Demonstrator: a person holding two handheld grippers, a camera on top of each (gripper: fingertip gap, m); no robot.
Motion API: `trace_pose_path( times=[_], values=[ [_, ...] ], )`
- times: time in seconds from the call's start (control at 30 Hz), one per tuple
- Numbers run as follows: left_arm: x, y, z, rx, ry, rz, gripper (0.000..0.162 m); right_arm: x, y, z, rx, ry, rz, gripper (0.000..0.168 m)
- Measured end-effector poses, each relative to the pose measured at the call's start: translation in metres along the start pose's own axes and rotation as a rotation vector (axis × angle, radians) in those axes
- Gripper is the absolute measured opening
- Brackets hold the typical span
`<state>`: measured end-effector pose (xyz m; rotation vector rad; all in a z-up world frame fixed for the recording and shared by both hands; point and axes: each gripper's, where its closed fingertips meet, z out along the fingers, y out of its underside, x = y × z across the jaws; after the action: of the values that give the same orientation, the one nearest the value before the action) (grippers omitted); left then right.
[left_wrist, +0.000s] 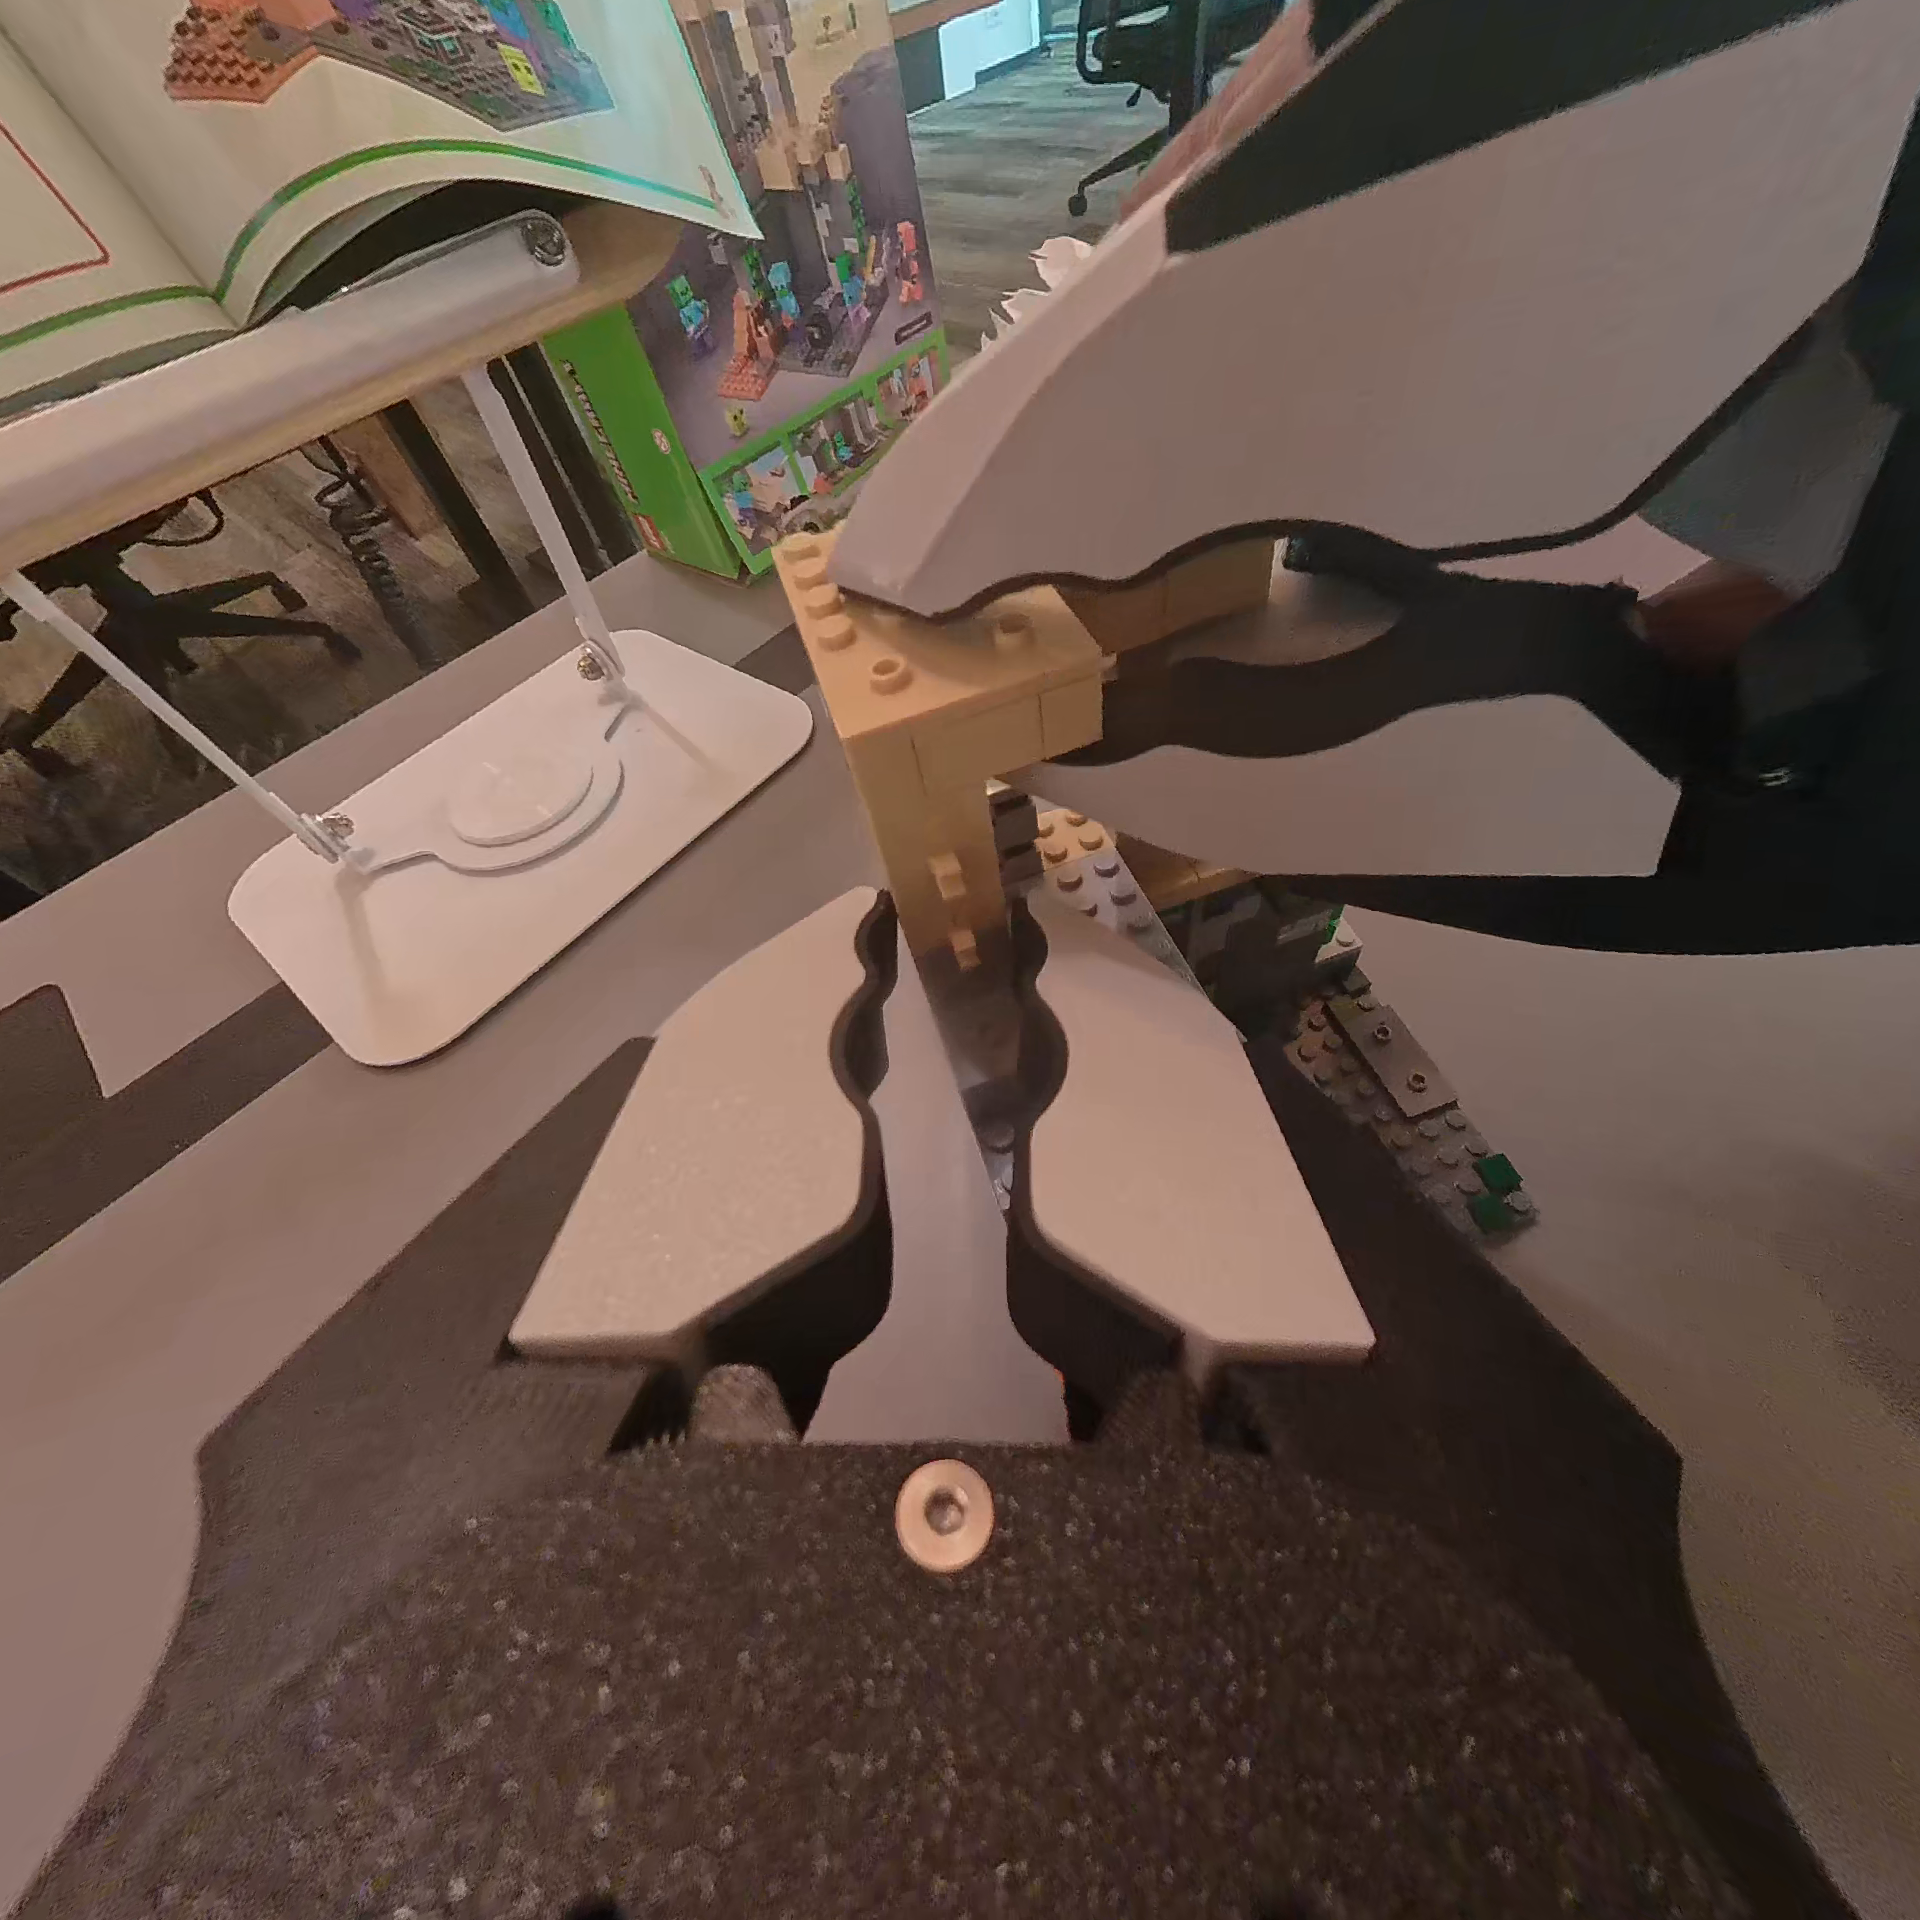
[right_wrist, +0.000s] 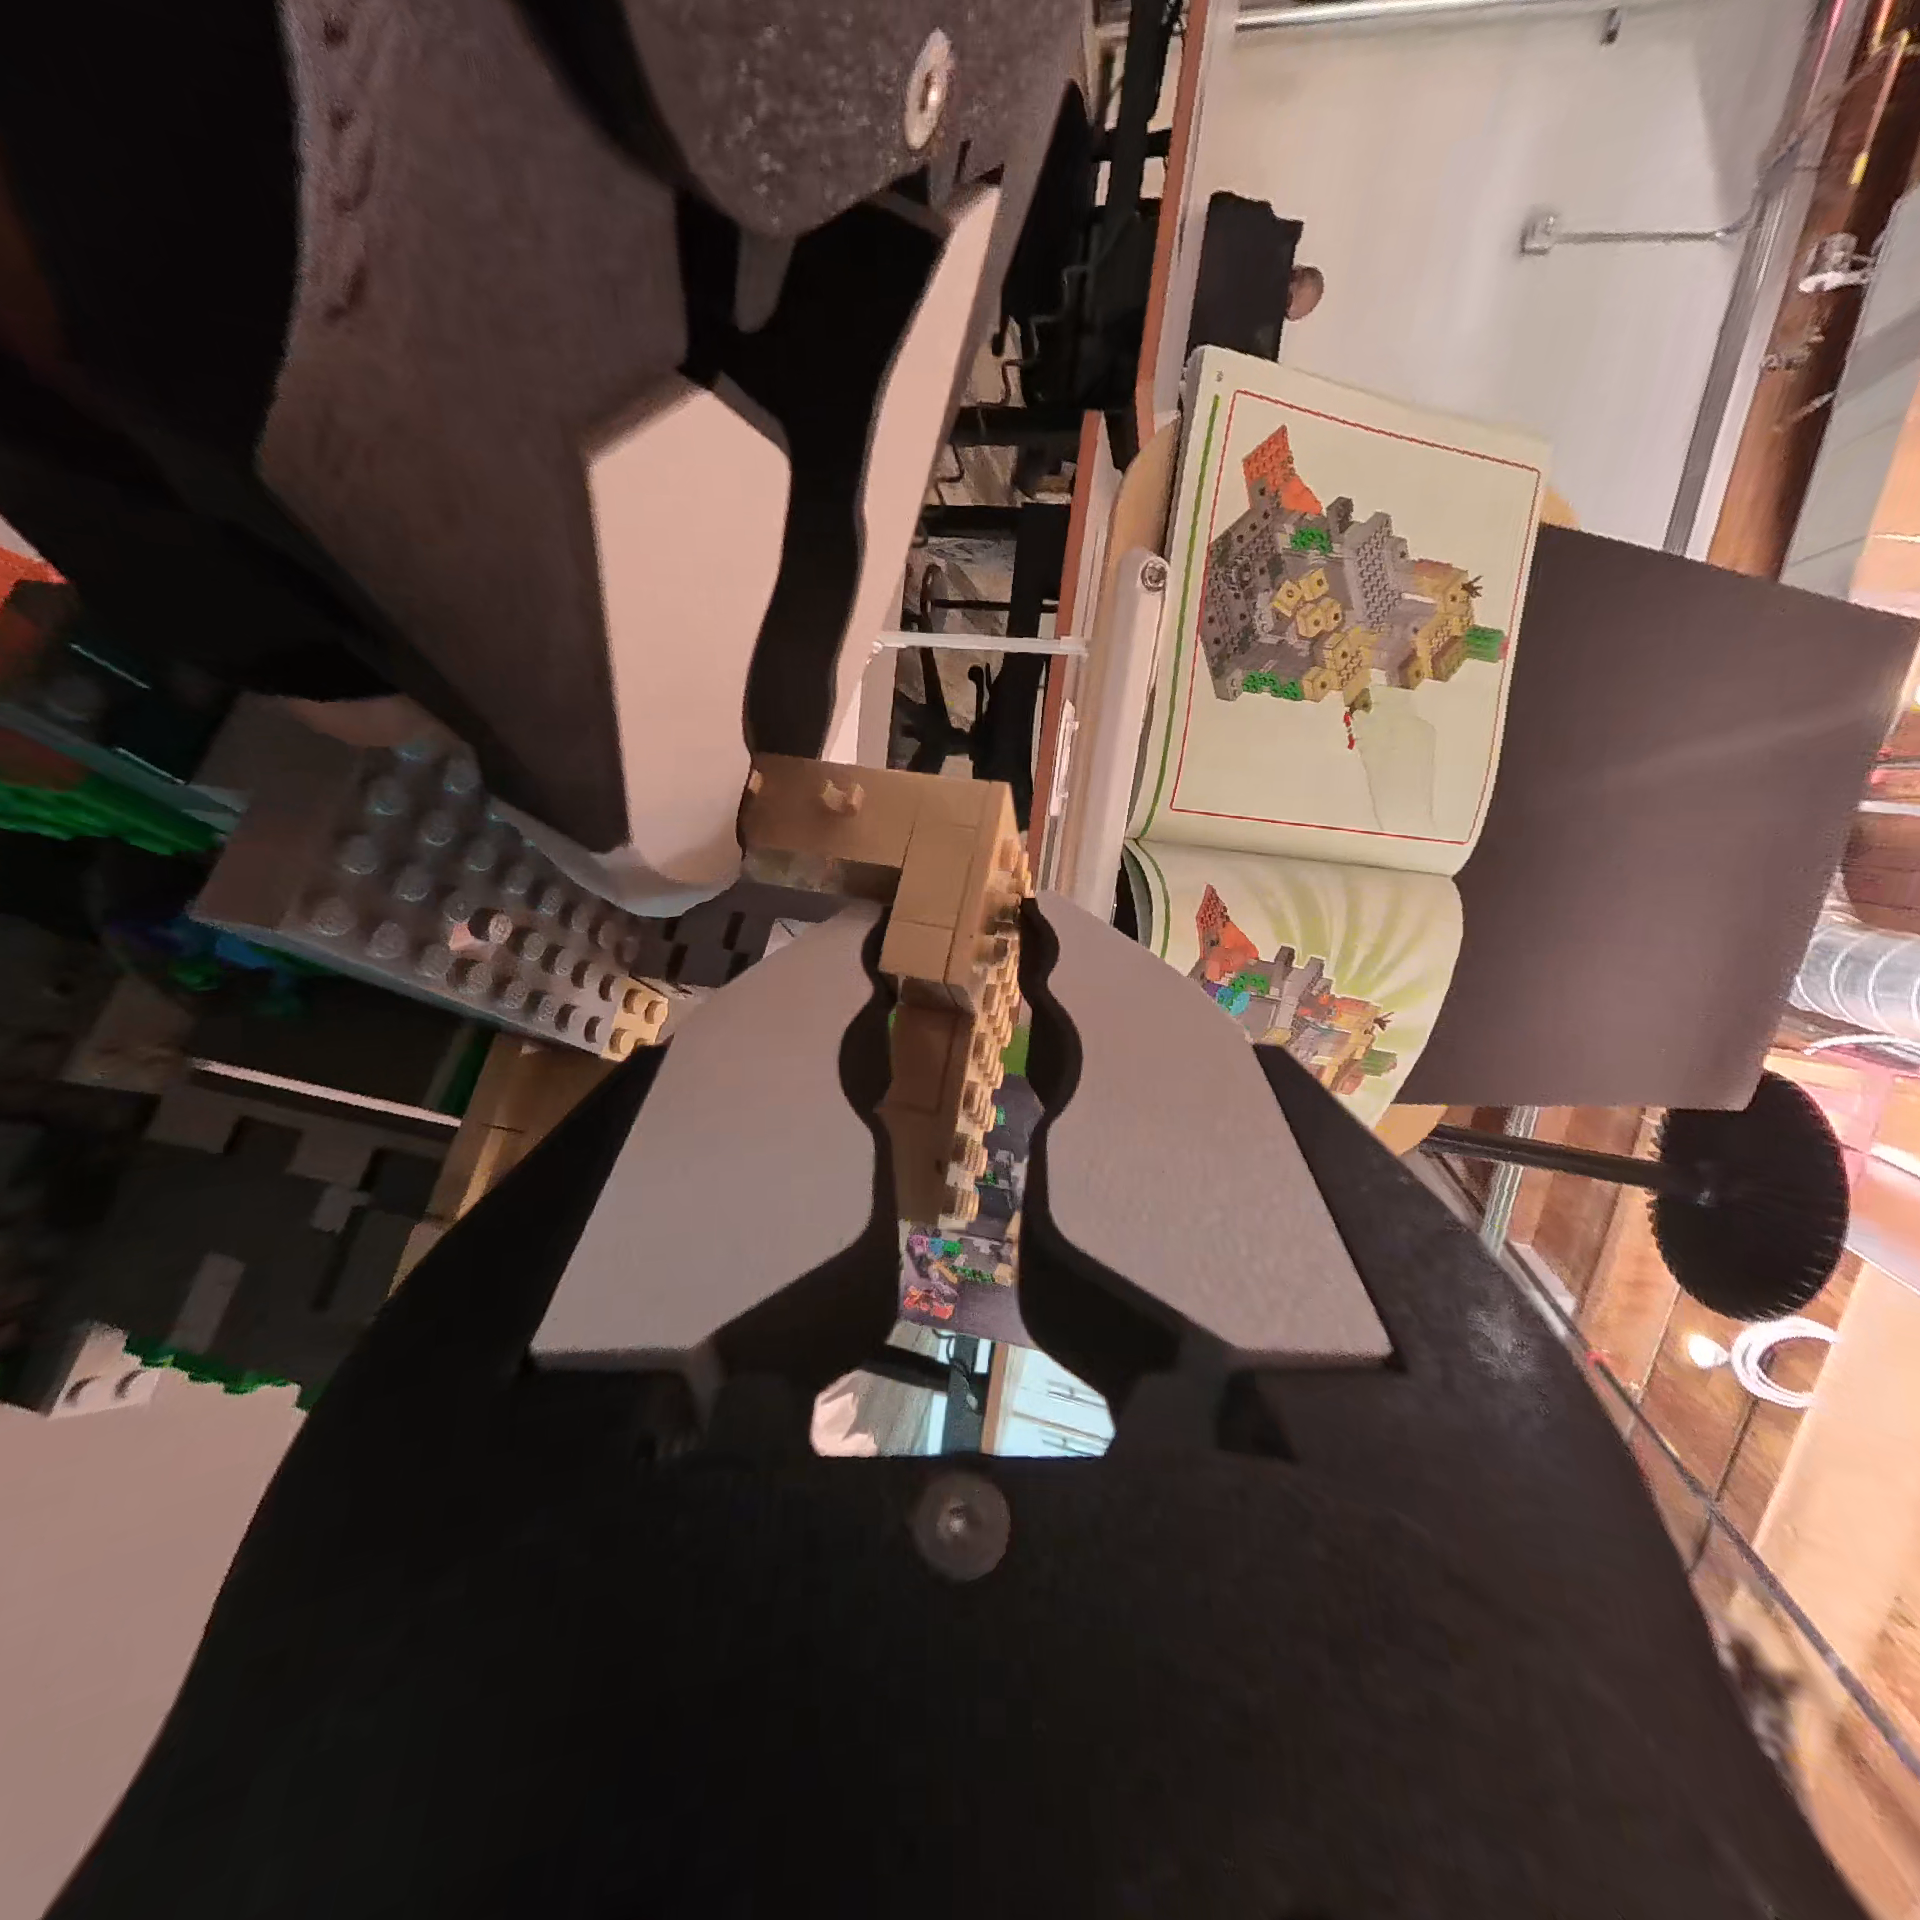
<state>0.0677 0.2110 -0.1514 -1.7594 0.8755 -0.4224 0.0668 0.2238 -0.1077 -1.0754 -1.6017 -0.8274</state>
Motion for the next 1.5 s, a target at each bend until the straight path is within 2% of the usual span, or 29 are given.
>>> trace_pose_path(
  times=[0.2, 0.43, 0.53, 0.7, 0.9, 1.07, 1.2, 1.33, 1.4, 1.5],
  values=[
    [-0.001, 0.0, 0.0, 0.012, -0.032, 0.003, 0.021, 0.006, 0.002, 0.0, 0.031, -0.041, 0.066, 0.019],
    [0.001, -0.001, 0.0, 0.028, -0.036, 0.004, 0.02, 0.064, 0.0, -0.024, 0.148, -0.192, 0.393, 0.016],
    [0.002, -0.001, -0.003, 0.049, -0.023, -0.003, 0.021, 0.078, 0.001, -0.035, 0.215, -0.235, 0.591, 0.016],
    [0.005, -0.008, -0.024, 0.12, 0.014, -0.016, 0.03, 0.068, 0.001, -0.063, 0.352, -0.264, 0.906, 0.016],
    [0.007, -0.003, -0.051, 0.17, 0.005, -0.028, 0.029, 0.052, 0.015, -0.097, 0.521, -0.25, 1.275, 0.016],
    [0.019, -0.007, -0.073, 0.229, 0.031, -0.054, 0.024, 0.03, 0.026, -0.11, 0.581, -0.25, 1.418, 0.016],
    [0.031, -0.01, -0.089, 0.271, 0.083, -0.09, 0.02, 0.008, 0.026, -0.117, 0.613, -0.245, 1.444, 0.016],
    [0.057, -0.009, -0.092, 0.264, 0.199, -0.138, 0.02, -0.024, 0.016, -0.118, 0.603, -0.233, 1.364, 0.016],
    [0.074, -0.009, -0.091, 0.258, 0.282, -0.182, 0.022, -0.038, 0.01, -0.117, 0.571, -0.18, 1.253, 0.016],
    [0.1, -0.014, -0.089, 0.249, 0.425, -0.289, 0.026, -0.054, -0.003, -0.116, 0.491, -0.064, 0.922, 0.016]
  ],
)
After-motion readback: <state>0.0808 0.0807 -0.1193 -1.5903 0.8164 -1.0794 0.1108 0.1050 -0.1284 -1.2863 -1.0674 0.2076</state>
